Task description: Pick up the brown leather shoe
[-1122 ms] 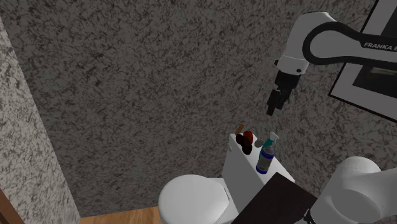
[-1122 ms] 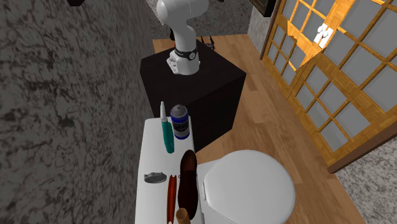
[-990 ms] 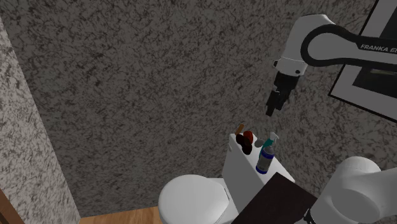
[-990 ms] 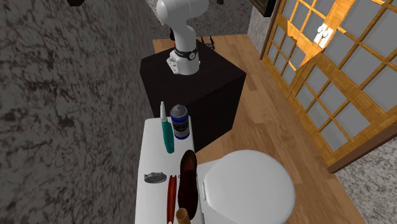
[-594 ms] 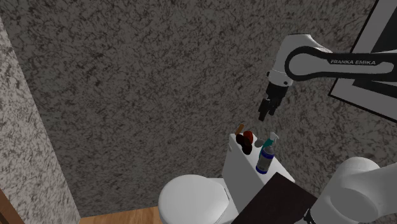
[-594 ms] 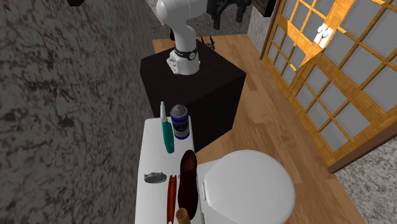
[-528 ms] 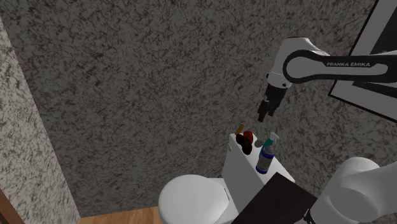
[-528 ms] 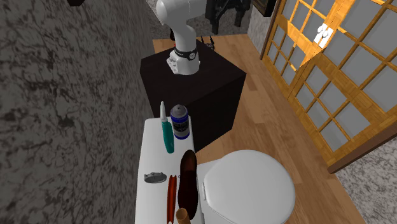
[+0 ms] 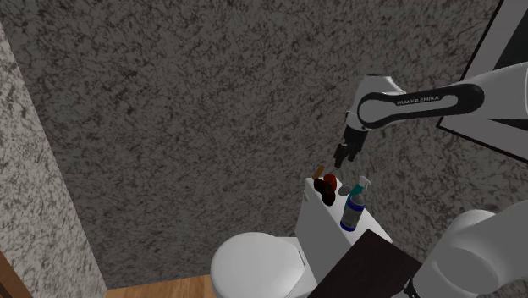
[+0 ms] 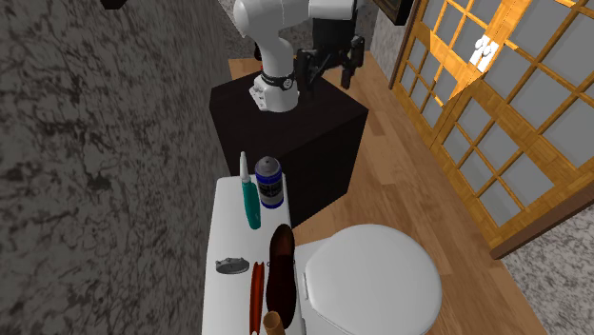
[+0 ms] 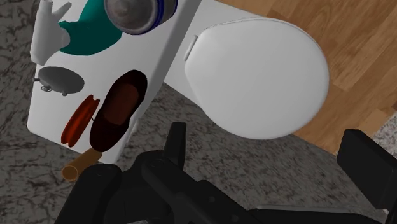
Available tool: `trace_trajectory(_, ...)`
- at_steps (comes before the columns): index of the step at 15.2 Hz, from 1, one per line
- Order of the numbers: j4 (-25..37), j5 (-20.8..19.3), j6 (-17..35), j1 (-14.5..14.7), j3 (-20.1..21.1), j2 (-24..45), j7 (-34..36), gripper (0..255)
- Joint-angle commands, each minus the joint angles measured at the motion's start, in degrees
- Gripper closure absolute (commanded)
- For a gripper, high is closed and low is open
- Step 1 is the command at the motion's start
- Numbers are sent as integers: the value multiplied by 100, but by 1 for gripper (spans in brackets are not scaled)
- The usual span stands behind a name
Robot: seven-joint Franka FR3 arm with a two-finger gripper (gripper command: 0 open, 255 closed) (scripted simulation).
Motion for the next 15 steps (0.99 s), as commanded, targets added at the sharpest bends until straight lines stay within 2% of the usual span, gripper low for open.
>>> trace_trajectory(1,29,-15,377,-38,-122,365,-69,0)
trace_trajectory(8,361,162,1540,-142,-566,1762,-467,0)
trace_trajectory(15,1057,829,2419,-298,-836,3301,-1111,0)
